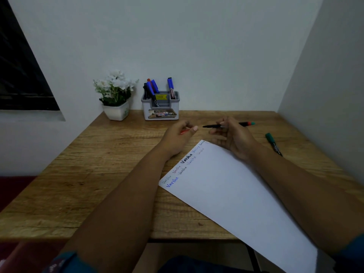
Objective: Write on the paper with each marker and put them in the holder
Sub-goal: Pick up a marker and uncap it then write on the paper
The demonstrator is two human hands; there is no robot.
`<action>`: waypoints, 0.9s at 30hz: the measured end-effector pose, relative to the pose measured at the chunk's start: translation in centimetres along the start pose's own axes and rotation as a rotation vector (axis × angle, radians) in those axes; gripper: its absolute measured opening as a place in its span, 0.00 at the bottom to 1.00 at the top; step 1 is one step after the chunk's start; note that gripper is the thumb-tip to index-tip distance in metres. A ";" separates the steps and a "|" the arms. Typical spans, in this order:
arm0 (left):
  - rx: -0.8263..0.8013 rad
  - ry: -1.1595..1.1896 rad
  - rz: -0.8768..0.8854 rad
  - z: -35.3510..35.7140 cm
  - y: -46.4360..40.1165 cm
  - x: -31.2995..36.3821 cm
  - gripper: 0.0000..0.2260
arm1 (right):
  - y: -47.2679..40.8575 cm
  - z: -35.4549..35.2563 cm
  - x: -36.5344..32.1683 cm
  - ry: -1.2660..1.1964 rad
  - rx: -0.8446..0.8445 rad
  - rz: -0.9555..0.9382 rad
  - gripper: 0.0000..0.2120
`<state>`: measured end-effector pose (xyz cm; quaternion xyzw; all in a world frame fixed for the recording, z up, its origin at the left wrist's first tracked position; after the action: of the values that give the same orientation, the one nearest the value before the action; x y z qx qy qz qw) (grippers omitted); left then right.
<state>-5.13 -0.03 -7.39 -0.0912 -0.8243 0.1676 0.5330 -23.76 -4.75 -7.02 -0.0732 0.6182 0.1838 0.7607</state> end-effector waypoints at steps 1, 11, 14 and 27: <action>0.009 0.020 -0.010 0.1 0.0 0.0 0.06 | 0.0 -0.1 0.0 -0.020 0.012 0.000 0.07; -0.002 0.180 -0.103 -0.3 0.3 0.7 0.03 | -0.4 -0.6 0.4 -0.132 0.034 -0.007 0.07; -0.027 0.196 -0.107 -0.3 0.4 0.8 0.03 | -0.3 -0.3 0.2 -0.179 -0.027 0.026 0.15; -0.043 0.235 -0.103 -0.1 0.6 1.5 0.02 | 0.2 0.5 0.3 -0.095 -0.080 0.000 0.06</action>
<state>-5.70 1.07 -6.34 -0.0793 -0.7631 0.1103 0.6319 -23.35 -4.37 -7.20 -0.0945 0.5735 0.2115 0.7858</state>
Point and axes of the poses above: each hand's wrist, its own y-axis away from the middle knuckle, its own z-axis out of the palm, x = y × z, the point moved 2 cm from there along -y, towards the middle knuckle, and after that the axes turned 7 degrees about z, right-handed, at the moved point
